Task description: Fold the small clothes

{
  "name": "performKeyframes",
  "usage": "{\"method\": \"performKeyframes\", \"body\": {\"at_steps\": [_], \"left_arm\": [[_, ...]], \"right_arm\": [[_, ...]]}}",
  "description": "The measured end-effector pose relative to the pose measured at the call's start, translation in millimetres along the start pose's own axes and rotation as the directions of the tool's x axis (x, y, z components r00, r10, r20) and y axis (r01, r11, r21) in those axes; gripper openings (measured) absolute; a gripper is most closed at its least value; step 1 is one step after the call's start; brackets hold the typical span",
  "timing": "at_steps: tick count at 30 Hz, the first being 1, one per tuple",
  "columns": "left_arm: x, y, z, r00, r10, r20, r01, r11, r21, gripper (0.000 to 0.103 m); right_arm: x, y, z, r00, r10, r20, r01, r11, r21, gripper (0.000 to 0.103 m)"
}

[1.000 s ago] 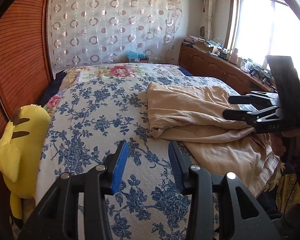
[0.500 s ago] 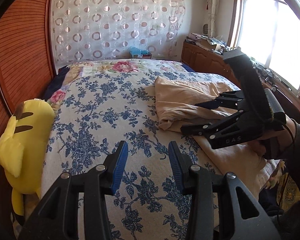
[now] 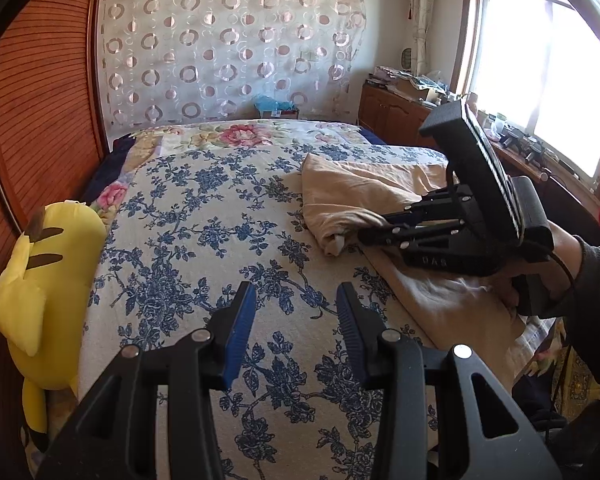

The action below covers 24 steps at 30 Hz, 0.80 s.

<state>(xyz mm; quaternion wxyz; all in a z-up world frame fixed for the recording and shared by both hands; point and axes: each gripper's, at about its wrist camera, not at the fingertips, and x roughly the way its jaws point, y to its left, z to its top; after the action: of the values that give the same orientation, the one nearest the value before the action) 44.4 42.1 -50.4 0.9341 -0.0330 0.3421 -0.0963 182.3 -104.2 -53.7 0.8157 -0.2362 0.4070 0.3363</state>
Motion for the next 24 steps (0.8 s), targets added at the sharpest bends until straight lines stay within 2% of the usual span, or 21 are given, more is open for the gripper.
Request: {"method": "performKeyframes", "body": {"at_steps": [4, 10, 17, 24], "left_arm": [[1, -3, 0, 1.0, -0.006, -0.004, 0.006, 1.0, 0.003, 0.04], [0, -3, 1, 1.0, -0.005, 0.011, 0.006, 1.0, -0.019, 0.04], [-5, -3, 4, 1.0, 0.0, 0.027, 0.001, 1.0, -0.027, 0.04], [-9, -7, 7, 0.999, -0.008, 0.04, 0.009, 1.0, -0.021, 0.04]], "right_arm": [[-10, -15, 1, 0.999, 0.031, 0.032, -0.033, 0.998, 0.055, 0.009], [-42, -40, 5, 0.99, 0.048, 0.132, -0.066, 0.989, 0.133, 0.008], [-82, -80, 13, 0.976, -0.033, 0.216, -0.007, 0.983, 0.185, 0.008], [-103, -144, 3, 0.966, -0.149, 0.212, 0.086, 0.956, 0.279, 0.008]]}}
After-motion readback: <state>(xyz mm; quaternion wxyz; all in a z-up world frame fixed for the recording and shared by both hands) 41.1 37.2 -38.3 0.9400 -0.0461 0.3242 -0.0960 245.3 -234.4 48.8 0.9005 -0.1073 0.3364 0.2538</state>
